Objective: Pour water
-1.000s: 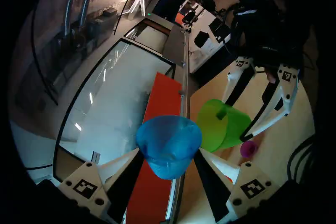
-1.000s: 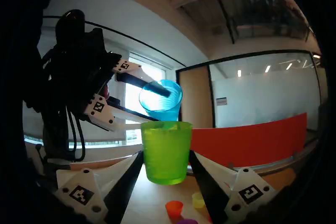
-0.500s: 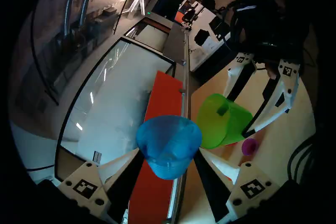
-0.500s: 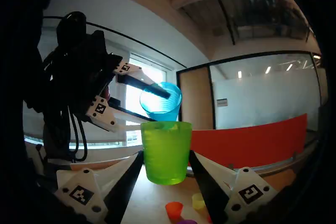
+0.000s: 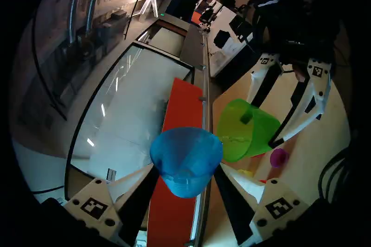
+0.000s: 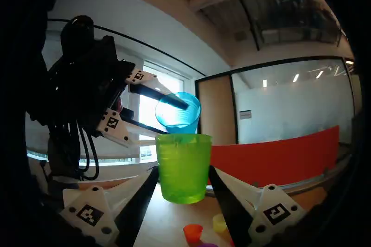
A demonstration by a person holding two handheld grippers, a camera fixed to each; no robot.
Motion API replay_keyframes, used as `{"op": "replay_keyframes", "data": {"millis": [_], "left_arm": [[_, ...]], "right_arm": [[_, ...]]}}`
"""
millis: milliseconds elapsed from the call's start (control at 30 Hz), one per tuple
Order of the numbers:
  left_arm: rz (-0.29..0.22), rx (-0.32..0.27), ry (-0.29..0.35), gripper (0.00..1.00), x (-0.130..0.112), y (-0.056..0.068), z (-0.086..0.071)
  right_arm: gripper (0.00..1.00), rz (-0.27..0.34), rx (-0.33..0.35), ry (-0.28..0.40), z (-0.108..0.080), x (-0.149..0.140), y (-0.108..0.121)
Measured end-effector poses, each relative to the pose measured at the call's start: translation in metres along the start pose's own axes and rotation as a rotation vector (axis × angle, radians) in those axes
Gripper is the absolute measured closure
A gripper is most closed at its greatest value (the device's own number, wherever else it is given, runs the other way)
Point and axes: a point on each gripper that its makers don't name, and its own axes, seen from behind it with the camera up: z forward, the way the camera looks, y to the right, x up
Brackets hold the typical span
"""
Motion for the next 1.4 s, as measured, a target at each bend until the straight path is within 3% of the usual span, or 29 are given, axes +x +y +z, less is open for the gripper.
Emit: {"op": "replay_keyframes", "data": {"millis": [667,1400], "left_arm": [[0.015,0.01,0.004,0.19,0.0034,-0.0088,-0.0011],[0.026,0.008,0.009,0.2,0.008,-0.0073,-0.0031]], "right_arm": [[0.19,0.002,0.0,0.011,0.0012,0.004,0.0],[0.19,0.003,-0.005,0.027,-0.0014,0.0065,0.0025]]}}
